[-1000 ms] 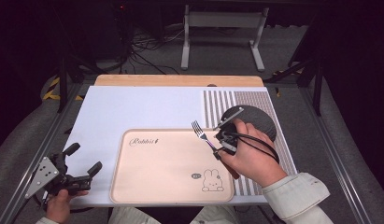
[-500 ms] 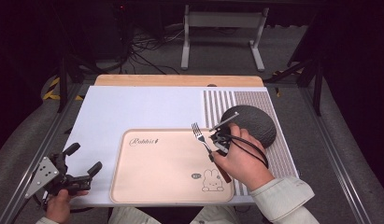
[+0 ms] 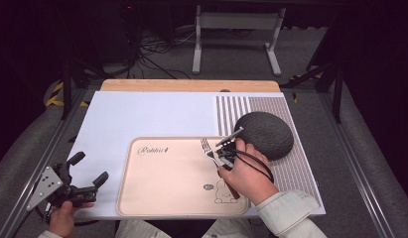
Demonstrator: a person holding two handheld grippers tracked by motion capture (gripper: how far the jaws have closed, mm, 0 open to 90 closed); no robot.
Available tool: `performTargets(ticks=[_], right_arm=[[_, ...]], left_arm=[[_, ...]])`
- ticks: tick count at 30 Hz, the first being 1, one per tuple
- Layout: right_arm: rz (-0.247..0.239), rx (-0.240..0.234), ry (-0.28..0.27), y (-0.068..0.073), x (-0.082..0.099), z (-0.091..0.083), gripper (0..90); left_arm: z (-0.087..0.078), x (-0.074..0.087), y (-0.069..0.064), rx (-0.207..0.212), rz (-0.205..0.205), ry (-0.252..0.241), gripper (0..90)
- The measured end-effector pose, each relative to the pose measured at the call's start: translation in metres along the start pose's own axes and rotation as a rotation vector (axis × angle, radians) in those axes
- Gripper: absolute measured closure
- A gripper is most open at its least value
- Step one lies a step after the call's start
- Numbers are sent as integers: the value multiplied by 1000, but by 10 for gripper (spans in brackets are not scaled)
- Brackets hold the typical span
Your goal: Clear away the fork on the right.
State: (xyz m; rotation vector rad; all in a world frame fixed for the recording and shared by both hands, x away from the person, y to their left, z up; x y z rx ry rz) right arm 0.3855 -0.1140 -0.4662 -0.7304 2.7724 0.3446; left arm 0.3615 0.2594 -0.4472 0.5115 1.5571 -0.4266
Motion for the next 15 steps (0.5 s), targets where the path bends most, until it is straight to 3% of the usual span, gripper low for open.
performTargets(ticks=[6,15], right_arm=[[6,-15,3,2,1,8,785],[27,-2,30,-3,3,20,784]], left_arm=[[0,0,0,2,1,2,9],[0,0,0,1,1,0,8]])
Point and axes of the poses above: each handheld gripper's, and its own axes: z roughly forward along the jaws, x roughly out of its underside, y roughly to its left, the point moved 9 cm from there along z, roughly forward along the jaws, and after that the axes turned 4 degrees about -x, right-handed, at the moved point
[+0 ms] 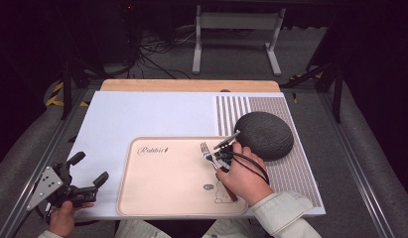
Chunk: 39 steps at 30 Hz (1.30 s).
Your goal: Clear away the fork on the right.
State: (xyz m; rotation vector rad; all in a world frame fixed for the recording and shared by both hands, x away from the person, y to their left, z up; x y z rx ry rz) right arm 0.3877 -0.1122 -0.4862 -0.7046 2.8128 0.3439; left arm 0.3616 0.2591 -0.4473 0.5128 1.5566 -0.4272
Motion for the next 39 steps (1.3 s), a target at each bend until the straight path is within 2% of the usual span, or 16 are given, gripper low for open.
performTargets(ticks=[19,36,39], right_arm=[[29,5,38,-5,2,12,783],[30,24,66,-8,3,17,781],[26,15,69,-8,3,17,780]], left_arm=[[0,0,0,0,-1,1,8],[0,0,0,2,-1,1,8],[0,0,0,3,1,5,8]])
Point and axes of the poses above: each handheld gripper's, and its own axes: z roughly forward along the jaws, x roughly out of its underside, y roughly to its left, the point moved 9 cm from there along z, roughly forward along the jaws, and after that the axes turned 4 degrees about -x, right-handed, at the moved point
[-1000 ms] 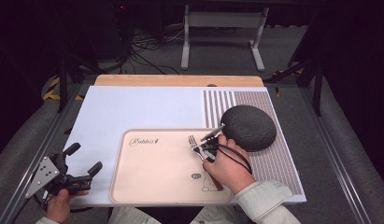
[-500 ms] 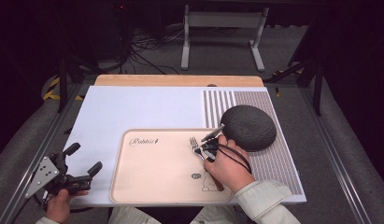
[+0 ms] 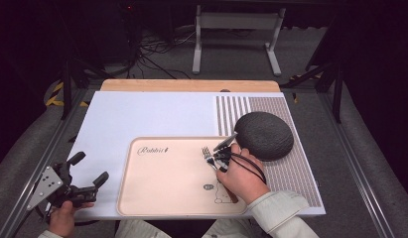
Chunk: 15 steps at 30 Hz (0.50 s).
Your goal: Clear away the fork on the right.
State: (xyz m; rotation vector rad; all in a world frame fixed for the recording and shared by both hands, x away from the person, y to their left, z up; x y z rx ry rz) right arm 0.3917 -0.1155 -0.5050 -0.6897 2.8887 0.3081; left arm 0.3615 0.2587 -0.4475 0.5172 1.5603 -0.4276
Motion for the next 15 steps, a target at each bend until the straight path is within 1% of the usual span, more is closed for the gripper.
performTargets(ticks=[3,6,8,10,13,15], right_arm=[[-7,4,-7,0,-1,0,774],[-18,-1,-16,0,-2,0,749],[-23,-2,-28,0,-3,-2,732],[-26,-5,-40,0,-5,-4,734],[-41,-8,-62,3,-7,-10,776],[-60,-10,-79,4,-10,-14,837]], left_arm=[[0,0,0,0,-2,-1,8],[0,0,0,1,-2,0,9],[0,0,0,1,-1,0,8],[0,0,0,0,-1,-1,8],[0,0,0,-1,-2,-1,9],[0,0,0,0,-1,-1,8]])
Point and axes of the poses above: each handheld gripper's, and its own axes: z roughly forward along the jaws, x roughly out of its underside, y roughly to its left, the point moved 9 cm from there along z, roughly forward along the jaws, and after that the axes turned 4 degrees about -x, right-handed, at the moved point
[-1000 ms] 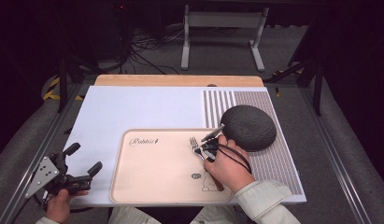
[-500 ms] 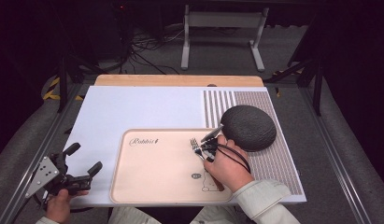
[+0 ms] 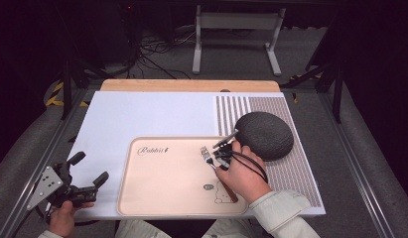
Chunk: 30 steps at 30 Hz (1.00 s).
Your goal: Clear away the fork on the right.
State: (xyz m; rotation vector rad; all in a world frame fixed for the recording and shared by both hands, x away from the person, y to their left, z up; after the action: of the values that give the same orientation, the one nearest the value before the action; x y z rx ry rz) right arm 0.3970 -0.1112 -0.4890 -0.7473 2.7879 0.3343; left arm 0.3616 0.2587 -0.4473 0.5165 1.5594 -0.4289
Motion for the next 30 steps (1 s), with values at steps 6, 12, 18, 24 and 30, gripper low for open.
performTargets(ticks=[6,12,18,24,30], right_arm=[[-92,-22,-55,3,-11,-8,900],[-210,-119,-141,14,-24,-10,900],[-301,-156,-193,18,-33,-7,900],[-374,-173,-177,19,-36,1,900],[-415,-172,-148,17,-40,14,900]], left_arm=[[0,0,0,-1,-1,-3,9],[0,0,0,1,0,-2,9],[0,0,0,1,0,0,9],[0,0,0,1,0,0,9],[0,0,0,2,-1,-2,8]])
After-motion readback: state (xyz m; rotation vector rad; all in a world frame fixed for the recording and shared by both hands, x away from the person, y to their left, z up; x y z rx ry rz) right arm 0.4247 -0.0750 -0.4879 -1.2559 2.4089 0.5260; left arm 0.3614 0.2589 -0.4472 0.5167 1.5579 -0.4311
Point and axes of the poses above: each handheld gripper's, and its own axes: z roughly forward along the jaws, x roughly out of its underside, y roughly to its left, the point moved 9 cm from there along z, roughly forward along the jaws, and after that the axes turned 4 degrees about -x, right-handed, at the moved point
